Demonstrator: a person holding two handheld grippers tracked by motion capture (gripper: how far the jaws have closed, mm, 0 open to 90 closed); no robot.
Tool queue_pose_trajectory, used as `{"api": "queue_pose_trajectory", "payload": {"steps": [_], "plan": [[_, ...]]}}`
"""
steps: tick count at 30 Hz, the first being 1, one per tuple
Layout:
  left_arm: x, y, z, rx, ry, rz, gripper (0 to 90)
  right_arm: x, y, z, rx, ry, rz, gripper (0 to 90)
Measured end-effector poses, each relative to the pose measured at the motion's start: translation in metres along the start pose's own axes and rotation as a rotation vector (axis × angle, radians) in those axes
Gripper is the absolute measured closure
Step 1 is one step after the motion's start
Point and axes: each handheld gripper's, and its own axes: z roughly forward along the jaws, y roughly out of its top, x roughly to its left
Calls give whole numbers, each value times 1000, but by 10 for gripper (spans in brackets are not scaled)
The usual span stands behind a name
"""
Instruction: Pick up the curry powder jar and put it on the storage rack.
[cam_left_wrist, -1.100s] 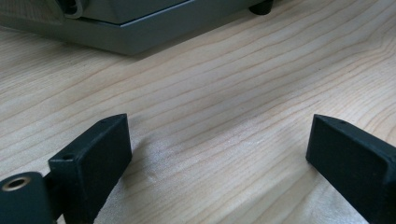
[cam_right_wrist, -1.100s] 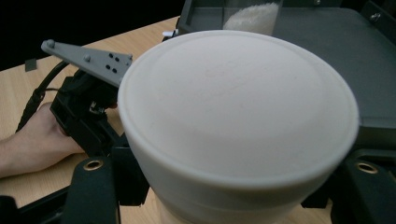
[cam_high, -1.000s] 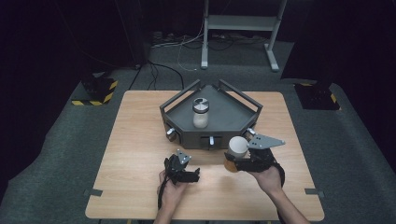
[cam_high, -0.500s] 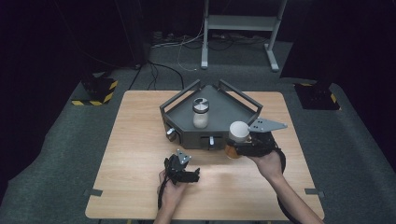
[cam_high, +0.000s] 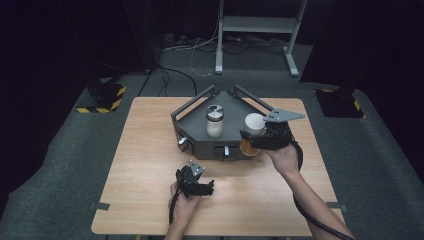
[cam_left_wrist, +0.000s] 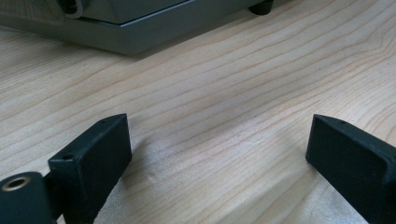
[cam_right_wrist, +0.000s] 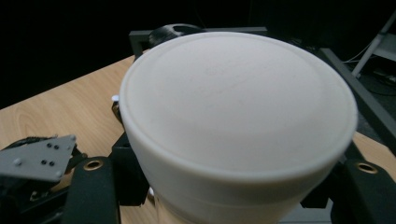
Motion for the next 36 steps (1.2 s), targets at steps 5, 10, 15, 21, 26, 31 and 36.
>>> {"api": "queue_pose_trajectory", "payload": {"steps": [5, 10, 15, 21, 26, 31, 36], "plan": [[0, 0, 0, 0, 0, 0, 69, -5, 8, 4, -6, -18, 22, 350], [0, 0, 0, 3, 0, 4, 69, -6, 17, 13, 3, -45, 30, 350], [0, -1, 0, -5, 0, -5, 69, -8, 21, 21, 4, -63, 43, 350], [0, -1, 0, -5, 0, -3, 69, -9, 26, 32, 7, -82, 48, 350], [0, -1, 0, -6, 1, -2, 70, -11, 29, 41, 7, -92, 64, 350], [0, 0, 0, -2, 2, 1, 70, -10, 32, 51, 26, -100, 64, 350], [0, 0, 0, -3, 1, 1, 70, -9, 32, 59, 40, -109, 62, 350]]}}
